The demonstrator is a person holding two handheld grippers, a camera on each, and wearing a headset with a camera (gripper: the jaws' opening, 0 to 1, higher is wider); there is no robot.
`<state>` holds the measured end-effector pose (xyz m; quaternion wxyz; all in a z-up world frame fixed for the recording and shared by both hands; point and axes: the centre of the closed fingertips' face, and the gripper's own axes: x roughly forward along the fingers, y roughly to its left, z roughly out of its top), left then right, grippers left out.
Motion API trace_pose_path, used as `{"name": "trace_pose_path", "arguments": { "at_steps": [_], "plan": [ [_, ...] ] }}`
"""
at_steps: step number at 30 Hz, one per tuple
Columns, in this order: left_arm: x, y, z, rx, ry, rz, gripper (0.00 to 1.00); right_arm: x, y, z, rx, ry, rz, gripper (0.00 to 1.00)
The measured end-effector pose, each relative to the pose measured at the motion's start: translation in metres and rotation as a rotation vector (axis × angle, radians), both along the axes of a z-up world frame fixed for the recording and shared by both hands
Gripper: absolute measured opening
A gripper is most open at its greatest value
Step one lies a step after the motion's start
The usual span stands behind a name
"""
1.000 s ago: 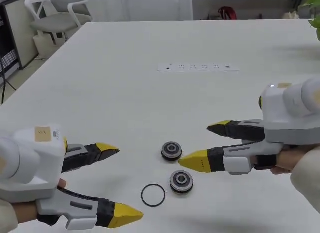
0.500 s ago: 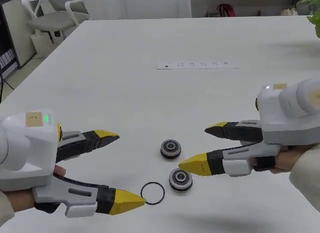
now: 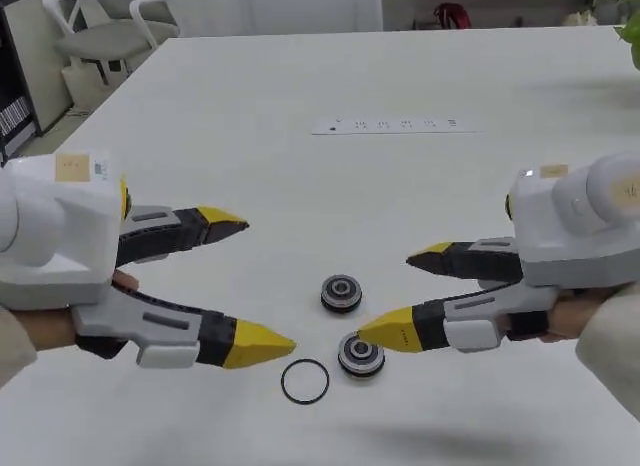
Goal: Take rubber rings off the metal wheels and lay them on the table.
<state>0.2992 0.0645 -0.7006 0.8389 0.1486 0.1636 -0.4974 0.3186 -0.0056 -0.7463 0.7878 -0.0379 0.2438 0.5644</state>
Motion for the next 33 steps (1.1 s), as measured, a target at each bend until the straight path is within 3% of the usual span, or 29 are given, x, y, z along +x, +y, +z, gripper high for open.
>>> {"name": "trace_pose_path", "arguments": {
  "at_steps": [11, 19, 23, 28, 33],
  "plan": [
    [0.012, -0.026, 0.015, -0.033, -0.020, -0.050, 0.81, -0.006, 0.003, -0.006, -0.019, -0.002, 0.034, 0.70],
    [0.019, -0.047, 0.012, -0.027, -0.023, -0.071, 0.79, -0.009, 0.003, -0.011, -0.031, 0.004, 0.049, 0.69],
    [0.024, -0.059, 0.015, -0.065, -0.013, -0.066, 0.79, -0.012, 0.004, -0.015, -0.040, 0.012, 0.059, 0.69],
    [0.024, -0.063, 0.008, -0.065, -0.044, -0.056, 0.75, -0.013, 0.004, -0.019, -0.051, 0.012, 0.073, 0.68],
    [0.024, -0.056, -0.008, -0.066, -0.017, -0.024, 0.70, -0.015, 0.004, -0.025, -0.059, 0.021, 0.081, 0.66]
  ]
}}
